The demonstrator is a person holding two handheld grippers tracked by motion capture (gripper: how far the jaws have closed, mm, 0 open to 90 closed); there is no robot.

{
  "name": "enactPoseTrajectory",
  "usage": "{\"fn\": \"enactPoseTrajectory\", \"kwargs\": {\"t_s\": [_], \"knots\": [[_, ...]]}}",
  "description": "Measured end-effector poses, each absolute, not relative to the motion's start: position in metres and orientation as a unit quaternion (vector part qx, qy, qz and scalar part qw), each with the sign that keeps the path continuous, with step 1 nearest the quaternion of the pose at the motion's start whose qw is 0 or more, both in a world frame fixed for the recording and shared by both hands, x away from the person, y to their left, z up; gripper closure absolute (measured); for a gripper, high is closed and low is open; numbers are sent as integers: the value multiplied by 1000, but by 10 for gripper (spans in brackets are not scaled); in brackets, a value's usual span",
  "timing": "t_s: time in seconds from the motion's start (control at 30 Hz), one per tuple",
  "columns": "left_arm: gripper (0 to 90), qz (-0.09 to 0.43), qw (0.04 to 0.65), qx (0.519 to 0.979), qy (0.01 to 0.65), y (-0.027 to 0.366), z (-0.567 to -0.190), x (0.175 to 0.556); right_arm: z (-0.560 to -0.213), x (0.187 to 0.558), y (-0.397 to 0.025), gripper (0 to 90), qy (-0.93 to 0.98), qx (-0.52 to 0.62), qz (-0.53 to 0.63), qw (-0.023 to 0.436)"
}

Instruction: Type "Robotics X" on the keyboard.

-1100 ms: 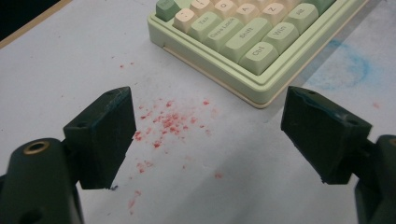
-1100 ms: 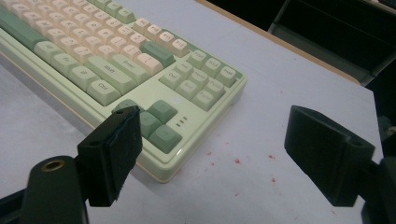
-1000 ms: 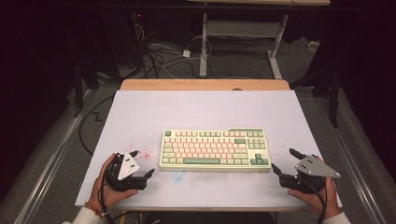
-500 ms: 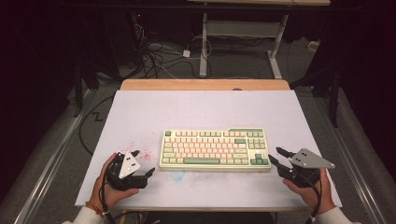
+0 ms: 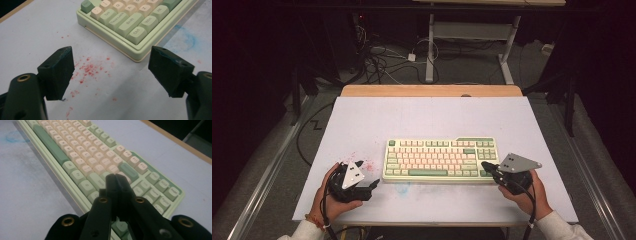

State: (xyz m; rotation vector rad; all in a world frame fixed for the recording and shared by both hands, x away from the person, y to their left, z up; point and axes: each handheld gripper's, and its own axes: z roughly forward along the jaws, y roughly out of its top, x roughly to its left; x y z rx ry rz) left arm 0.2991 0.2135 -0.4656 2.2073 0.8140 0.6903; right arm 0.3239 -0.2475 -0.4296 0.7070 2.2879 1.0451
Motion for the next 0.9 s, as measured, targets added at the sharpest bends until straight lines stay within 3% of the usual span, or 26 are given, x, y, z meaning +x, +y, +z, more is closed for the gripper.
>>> {"fn": "enactPoseTrajectory", "kwargs": {"t_s": [0.9], "knots": [[214,247,335,853,315,210,-466,299,-450,355,-211,898,878,246,341,230]]}}
